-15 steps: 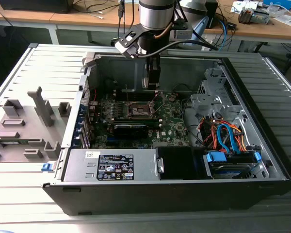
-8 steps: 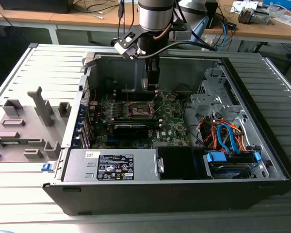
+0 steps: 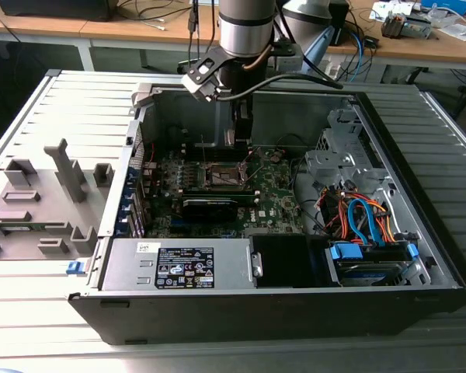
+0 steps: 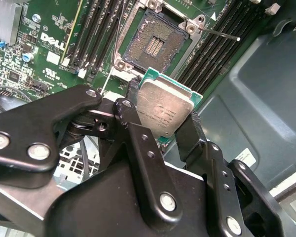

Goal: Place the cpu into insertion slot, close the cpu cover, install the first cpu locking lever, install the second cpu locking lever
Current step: 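Place the cpu into insertion slot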

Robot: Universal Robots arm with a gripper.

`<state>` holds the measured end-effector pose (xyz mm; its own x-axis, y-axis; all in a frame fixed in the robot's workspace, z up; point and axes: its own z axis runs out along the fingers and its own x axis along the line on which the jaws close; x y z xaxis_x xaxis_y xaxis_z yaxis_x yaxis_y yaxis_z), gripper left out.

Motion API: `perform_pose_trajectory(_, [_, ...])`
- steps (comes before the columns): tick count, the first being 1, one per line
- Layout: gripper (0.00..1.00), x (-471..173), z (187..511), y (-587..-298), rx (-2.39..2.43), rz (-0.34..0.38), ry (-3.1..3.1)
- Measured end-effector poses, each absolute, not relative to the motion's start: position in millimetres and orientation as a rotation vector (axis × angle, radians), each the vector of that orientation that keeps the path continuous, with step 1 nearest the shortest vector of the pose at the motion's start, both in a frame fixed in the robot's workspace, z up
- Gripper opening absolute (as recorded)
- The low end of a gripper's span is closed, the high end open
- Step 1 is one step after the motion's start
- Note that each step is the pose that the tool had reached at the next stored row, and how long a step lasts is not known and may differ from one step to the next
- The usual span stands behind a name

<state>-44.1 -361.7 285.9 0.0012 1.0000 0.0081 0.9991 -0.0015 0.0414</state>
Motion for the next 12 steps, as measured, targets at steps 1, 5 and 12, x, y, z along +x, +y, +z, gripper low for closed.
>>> perform_pose_trajectory(1, [0.55, -44.1, 285.8, -361.7, 2.206, 0.054, 2.203])
perform_pose_trajectory(5, [0.55, -44.4, 269.9, -361.7, 2.206, 0.054, 2.203])
perform_pose_trajectory(12, [0.55, -44.5, 268.8, -361.7, 2.206, 0.054, 2.203])
